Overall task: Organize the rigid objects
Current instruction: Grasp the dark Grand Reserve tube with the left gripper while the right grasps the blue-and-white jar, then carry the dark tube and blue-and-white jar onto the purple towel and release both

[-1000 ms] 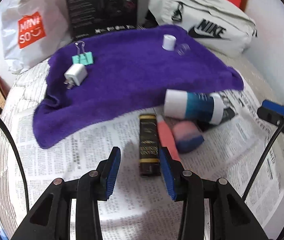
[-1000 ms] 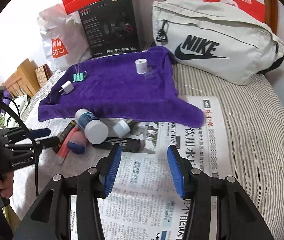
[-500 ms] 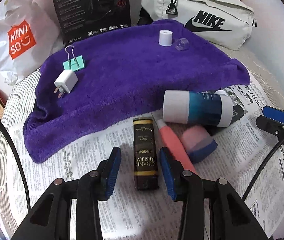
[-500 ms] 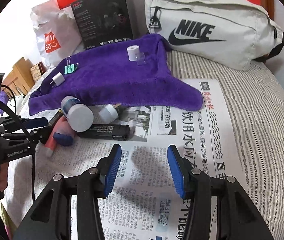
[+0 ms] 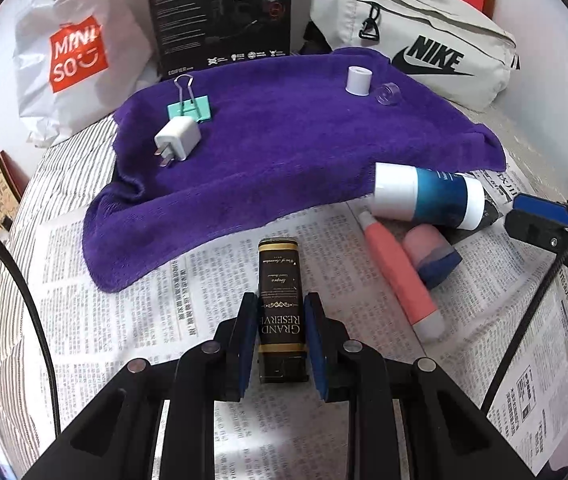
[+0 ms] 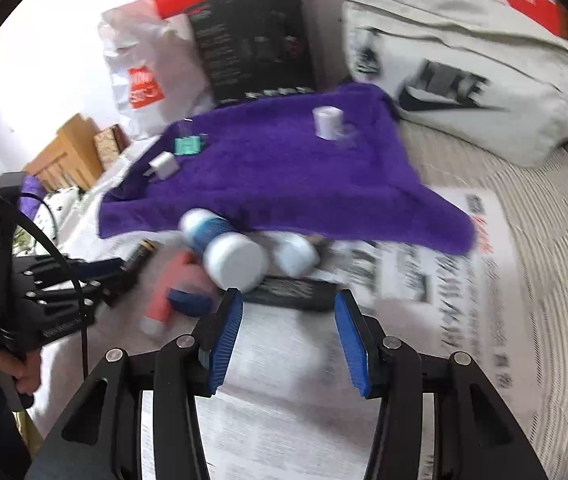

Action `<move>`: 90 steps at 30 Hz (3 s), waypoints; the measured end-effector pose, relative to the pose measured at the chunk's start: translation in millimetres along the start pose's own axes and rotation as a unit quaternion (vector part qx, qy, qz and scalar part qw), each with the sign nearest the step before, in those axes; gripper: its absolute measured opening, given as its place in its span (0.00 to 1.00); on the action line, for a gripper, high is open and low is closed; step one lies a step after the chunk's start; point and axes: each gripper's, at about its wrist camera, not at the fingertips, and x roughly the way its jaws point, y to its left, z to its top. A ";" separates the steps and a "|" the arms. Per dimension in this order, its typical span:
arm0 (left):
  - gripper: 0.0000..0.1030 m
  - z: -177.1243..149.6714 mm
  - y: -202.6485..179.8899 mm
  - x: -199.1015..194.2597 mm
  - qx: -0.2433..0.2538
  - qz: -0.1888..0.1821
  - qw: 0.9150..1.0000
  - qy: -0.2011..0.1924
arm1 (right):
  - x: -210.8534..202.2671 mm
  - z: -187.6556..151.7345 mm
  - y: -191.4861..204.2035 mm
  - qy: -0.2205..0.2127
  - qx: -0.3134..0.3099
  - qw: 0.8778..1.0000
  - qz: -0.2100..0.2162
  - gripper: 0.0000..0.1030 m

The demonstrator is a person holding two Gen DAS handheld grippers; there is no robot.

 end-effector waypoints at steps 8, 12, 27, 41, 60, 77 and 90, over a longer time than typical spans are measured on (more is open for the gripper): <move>0.22 -10.7 15.9 -7.0 -0.017 -0.012 1.000 -0.005 | 33.2 24.0 32.6 0.018 -0.100 0.995 -0.011 0.50; 0.23 -12.1 18.0 -8.0 -0.023 -0.018 1.000 -0.008 | 51.7 26.6 39.6 0.037 -0.122 0.992 -0.004 0.52; 0.23 -12.6 20.5 -8.5 -0.030 -0.028 0.999 -0.009 | 82.1 34.7 61.4 0.092 -0.162 0.982 0.038 0.45; 0.23 -13.5 19.2 -7.7 -0.031 -0.020 0.999 -0.012 | 4.8 15.5 7.3 0.041 -0.093 0.995 0.003 0.35; 0.22 -10.3 15.9 -4.7 -0.030 -0.016 0.999 -0.015 | 6.8 -20.0 -22.7 0.064 -0.060 0.996 -0.020 0.35; 0.22 -6.8 27.8 -25.2 -0.051 -0.030 0.998 -0.024 | -7.4 -4.5 -41.2 0.044 -0.029 0.999 0.006 0.35; 0.22 18.9 31.3 -34.1 -0.038 -0.022 0.998 -0.039 | -13.3 25.2 -44.4 0.024 -0.032 0.999 0.007 0.35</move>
